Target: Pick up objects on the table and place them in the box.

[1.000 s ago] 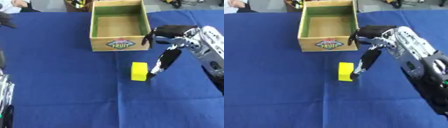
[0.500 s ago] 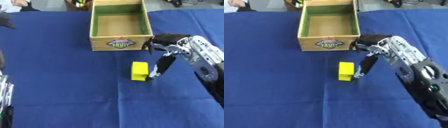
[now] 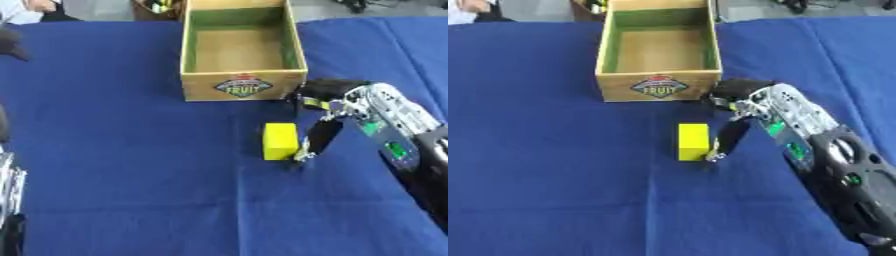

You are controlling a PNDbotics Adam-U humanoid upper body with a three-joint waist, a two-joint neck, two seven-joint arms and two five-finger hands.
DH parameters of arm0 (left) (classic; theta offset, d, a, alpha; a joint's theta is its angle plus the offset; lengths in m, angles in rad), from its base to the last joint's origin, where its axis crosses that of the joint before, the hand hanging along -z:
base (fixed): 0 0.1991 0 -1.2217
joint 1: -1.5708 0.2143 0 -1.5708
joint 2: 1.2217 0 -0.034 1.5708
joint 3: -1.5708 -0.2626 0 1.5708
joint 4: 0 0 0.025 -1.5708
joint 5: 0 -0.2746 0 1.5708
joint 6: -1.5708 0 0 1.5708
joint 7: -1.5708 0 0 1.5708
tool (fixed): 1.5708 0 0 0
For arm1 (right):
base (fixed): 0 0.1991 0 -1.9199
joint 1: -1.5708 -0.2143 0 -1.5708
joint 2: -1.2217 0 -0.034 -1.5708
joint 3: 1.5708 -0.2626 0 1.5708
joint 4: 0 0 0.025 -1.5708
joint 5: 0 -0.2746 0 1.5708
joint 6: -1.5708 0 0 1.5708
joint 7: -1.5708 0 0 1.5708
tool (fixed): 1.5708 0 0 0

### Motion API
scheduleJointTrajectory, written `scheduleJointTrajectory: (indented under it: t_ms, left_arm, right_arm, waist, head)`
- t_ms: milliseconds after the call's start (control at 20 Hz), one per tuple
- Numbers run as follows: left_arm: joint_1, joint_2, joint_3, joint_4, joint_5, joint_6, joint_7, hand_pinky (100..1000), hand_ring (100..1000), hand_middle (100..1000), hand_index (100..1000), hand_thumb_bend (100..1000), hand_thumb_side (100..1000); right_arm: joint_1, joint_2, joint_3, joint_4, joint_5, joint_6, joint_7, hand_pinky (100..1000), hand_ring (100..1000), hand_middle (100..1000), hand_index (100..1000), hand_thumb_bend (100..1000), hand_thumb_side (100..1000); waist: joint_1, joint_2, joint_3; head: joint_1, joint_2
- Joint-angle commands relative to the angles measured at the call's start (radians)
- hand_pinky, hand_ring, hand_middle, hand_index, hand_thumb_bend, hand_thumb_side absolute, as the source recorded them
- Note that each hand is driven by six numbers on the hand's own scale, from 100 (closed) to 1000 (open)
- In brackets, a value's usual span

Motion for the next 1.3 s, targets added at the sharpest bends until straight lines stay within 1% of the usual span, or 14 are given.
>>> scheduleJointTrajectory:
  t_ms: [50, 150, 350, 650, 800, 900, 1100, 1300]
  left_arm:
    - [-0.013, 0.012, -0.004, -0.018, 0.003, -0.001, -0.006, 420, 513, 559, 739, 129, 1000]
    - [-0.013, 0.012, -0.005, -0.018, 0.002, -0.001, -0.007, 420, 513, 559, 737, 129, 1000]
    - [-0.014, 0.013, -0.006, -0.018, 0.001, 0.000, -0.010, 421, 514, 560, 737, 128, 1000]
    - [-0.015, 0.015, -0.007, -0.018, 0.001, 0.000, -0.016, 422, 515, 560, 737, 129, 1000]
    - [-0.015, 0.016, -0.007, -0.018, 0.002, 0.000, -0.018, 422, 515, 560, 737, 129, 1000]
    - [-0.015, 0.017, -0.007, -0.018, 0.002, 0.000, -0.019, 422, 515, 560, 738, 129, 1000]
    - [-0.015, 0.016, -0.007, -0.018, 0.002, 0.001, -0.021, 422, 515, 560, 738, 127, 1000]
    - [-0.015, 0.015, -0.008, -0.018, 0.002, 0.002, -0.021, 422, 515, 560, 738, 125, 1000]
  right_arm:
    - [-0.008, 0.002, -0.010, 0.003, 0.002, 0.009, -0.021, 741, 835, 567, 823, 793, 512]
    - [-0.008, 0.004, -0.010, -0.001, -0.003, 0.015, -0.035, 734, 828, 550, 799, 778, 527]
    - [-0.005, 0.002, -0.005, -0.026, -0.016, 0.018, -0.050, 731, 826, 542, 790, 763, 524]
    - [-0.012, -0.021, 0.012, -0.126, -0.030, -0.003, -0.043, 733, 829, 552, 804, 760, 548]
    - [-0.014, -0.030, 0.016, -0.155, -0.038, -0.008, -0.017, 748, 850, 591, 851, 761, 521]
    - [-0.017, -0.035, 0.015, -0.172, -0.050, -0.014, 0.009, 757, 865, 625, 874, 774, 482]
    - [-0.030, -0.042, 0.014, -0.206, -0.091, -0.020, 0.060, 756, 865, 627, 865, 781, 471]
    - [-0.019, -0.056, 0.017, -0.217, -0.101, -0.015, 0.091, 756, 866, 627, 859, 723, 430]
  waist:
    - [0.002, -0.016, 0.000]
    - [0.001, -0.016, -0.001]
    - [0.001, -0.016, -0.003]
    - [-0.002, -0.020, -0.005]
    - [-0.004, -0.023, -0.005]
    - [-0.005, -0.024, -0.005]
    - [-0.006, -0.025, -0.005]
    - [-0.007, -0.023, -0.002]
  head:
    - [0.000, -0.008]
    - [0.000, -0.007]
    - [0.002, -0.005]
    - [0.004, -0.003]
    - [0.005, -0.004]
    - [0.006, -0.004]
    - [0.006, -0.006]
    - [0.004, -0.007]
